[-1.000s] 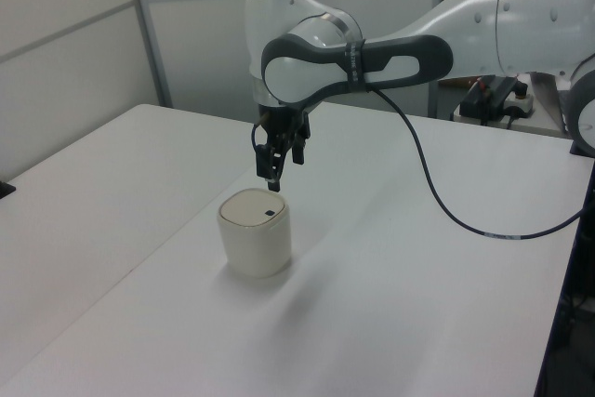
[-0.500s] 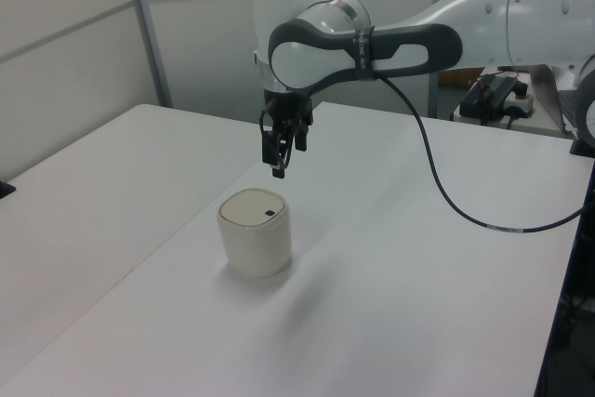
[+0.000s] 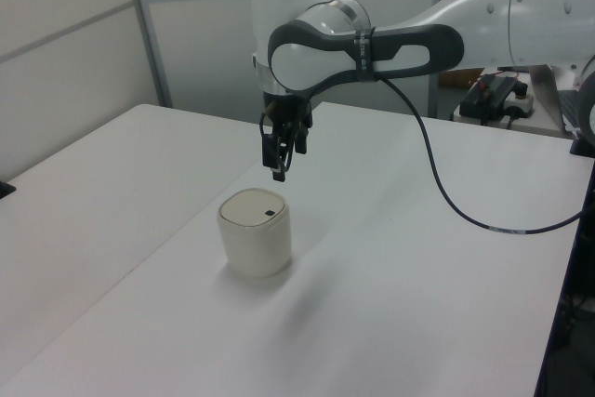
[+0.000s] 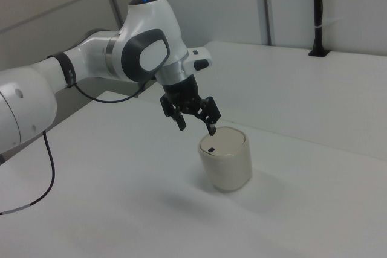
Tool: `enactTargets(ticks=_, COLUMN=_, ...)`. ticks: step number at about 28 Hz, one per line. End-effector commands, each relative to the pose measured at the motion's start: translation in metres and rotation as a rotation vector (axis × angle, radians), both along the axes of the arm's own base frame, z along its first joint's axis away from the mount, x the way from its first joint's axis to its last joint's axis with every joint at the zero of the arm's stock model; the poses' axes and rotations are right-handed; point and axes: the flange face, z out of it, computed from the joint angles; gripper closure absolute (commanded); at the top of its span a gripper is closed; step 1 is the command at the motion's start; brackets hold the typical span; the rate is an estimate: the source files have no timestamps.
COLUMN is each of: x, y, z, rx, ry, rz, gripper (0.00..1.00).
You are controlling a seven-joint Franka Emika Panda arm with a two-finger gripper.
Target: Close the trash can
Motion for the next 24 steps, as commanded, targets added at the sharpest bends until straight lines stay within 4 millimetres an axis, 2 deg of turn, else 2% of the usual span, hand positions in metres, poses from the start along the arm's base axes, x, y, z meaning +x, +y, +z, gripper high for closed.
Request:
enactTargets(ticks=1, x=-0.006, y=0.000, z=0.000, rx=-0.009, ry=0.027, rz=0.024, gripper=0.00)
enactTargets(ticks=24, x=-0.010, y=-0.015, z=-0.002, rx=0.021, ry=0.065, rz=0.036, gripper=0.00)
